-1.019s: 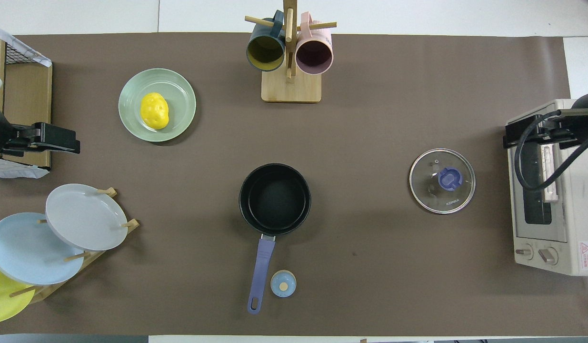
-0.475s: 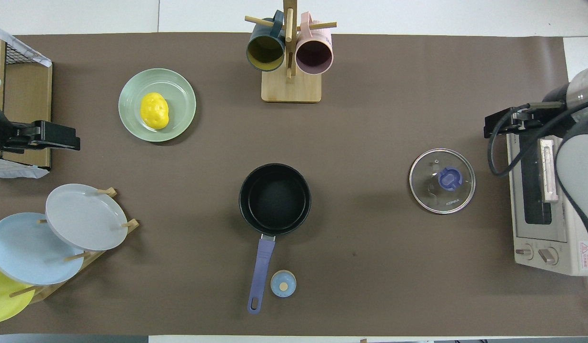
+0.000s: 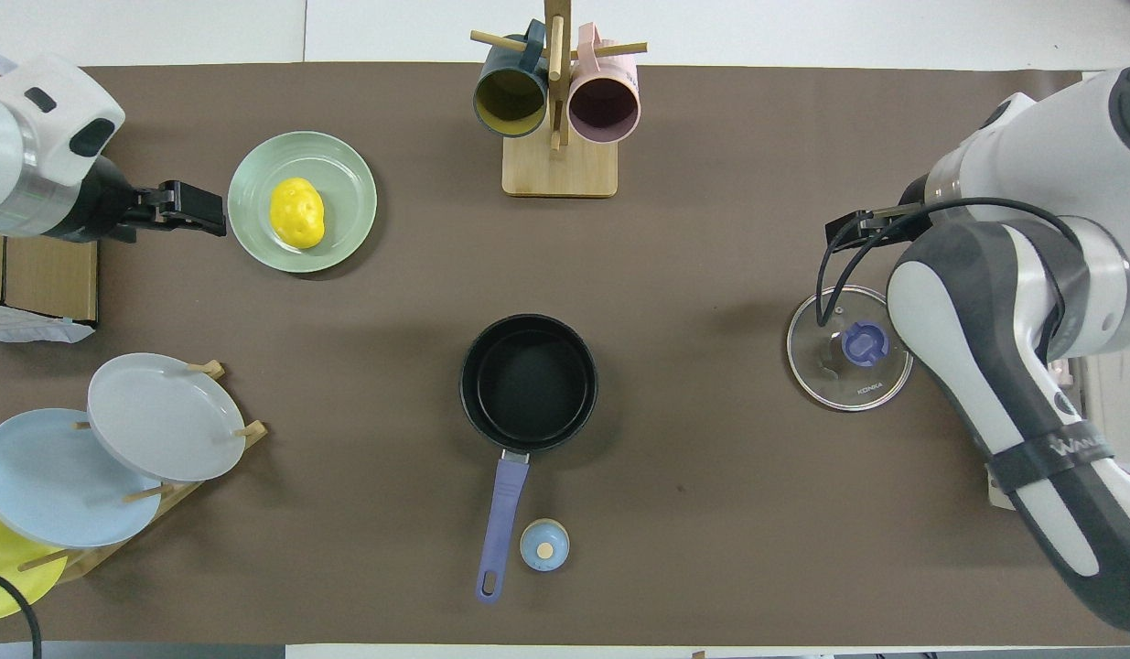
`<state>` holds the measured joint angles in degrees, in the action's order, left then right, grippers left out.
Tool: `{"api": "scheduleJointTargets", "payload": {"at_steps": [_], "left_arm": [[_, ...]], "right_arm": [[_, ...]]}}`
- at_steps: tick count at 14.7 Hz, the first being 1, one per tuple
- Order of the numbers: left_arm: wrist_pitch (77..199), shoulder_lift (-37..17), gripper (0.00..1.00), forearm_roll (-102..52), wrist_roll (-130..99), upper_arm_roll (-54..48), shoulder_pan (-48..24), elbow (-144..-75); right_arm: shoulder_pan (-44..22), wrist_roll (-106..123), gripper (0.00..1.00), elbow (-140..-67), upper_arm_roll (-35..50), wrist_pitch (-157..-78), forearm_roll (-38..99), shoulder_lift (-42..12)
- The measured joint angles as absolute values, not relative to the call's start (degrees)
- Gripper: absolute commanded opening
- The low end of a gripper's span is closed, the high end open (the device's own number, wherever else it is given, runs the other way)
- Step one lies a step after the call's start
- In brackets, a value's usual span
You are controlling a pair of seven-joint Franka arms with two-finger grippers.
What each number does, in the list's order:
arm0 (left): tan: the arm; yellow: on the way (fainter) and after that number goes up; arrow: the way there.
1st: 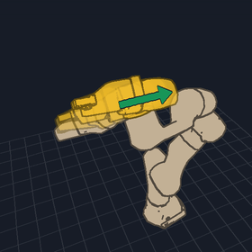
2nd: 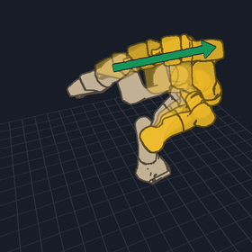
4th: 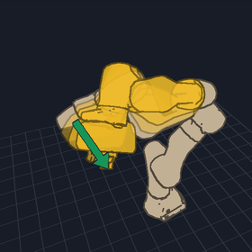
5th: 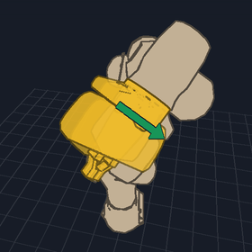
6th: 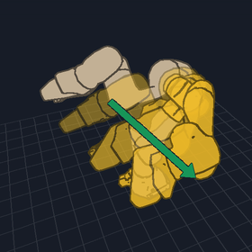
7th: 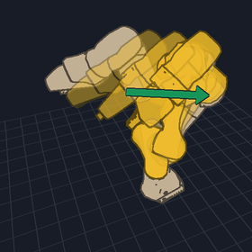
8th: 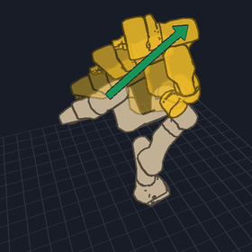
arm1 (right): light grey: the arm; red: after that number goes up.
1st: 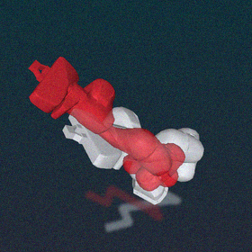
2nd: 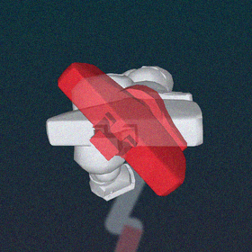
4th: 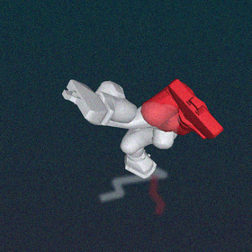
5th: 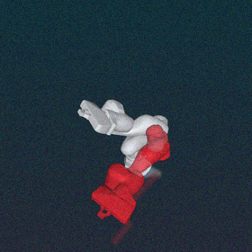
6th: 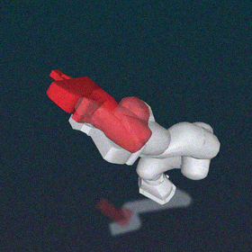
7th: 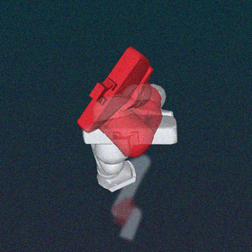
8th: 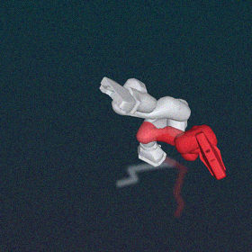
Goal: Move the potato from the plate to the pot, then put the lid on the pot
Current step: 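Grasp the yellow potato with the left gripper while the right gripper reaches the lid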
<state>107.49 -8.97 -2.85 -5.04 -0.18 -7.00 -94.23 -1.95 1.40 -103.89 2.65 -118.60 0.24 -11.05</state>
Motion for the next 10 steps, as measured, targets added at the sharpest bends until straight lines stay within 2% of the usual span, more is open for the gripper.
{"api": "scheduleJointTargets", "payload": {"at_steps": [6,10], "left_arm": [[119.99,-19.05,1.00,-1.81,-5.02,-0.41,-7.28,-94.22],[127.26,-24.52,1.00,-0.96,-5.03,-0.47,-7.93,-94.31]], "right_arm": [[-1.43,7.96,1.00,-118.88,2.37,-127.96,0.24,-7.45],[-0.77,8.40,1.00,-125.44,2.36,-129.25,0.24,-4.12]]}}
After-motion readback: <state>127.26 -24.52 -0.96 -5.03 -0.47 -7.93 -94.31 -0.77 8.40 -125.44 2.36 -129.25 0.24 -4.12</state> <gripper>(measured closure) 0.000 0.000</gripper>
